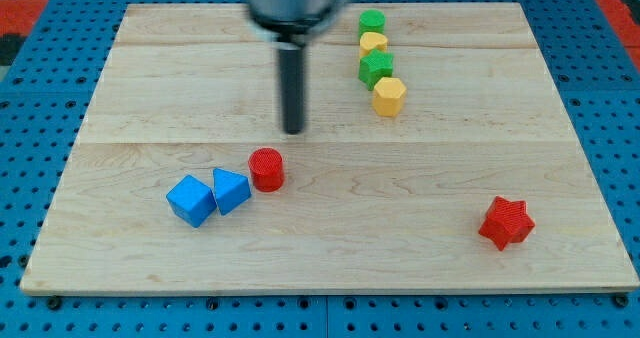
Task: Move the red circle toward the red star
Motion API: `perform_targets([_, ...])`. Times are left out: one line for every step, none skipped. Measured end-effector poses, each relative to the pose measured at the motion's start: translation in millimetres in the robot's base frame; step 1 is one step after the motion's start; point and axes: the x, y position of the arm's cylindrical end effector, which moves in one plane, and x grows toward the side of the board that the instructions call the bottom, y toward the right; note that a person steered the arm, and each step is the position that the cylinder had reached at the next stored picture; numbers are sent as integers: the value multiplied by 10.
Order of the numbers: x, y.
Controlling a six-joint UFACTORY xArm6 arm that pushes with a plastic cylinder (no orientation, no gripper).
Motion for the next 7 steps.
perform_targets([183, -531])
perform_targets([453, -290])
perform_targets([748, -98])
perform_targets([817, 373])
perform_targets([798, 561])
perform_targets([751, 522])
perform_targets([605, 676])
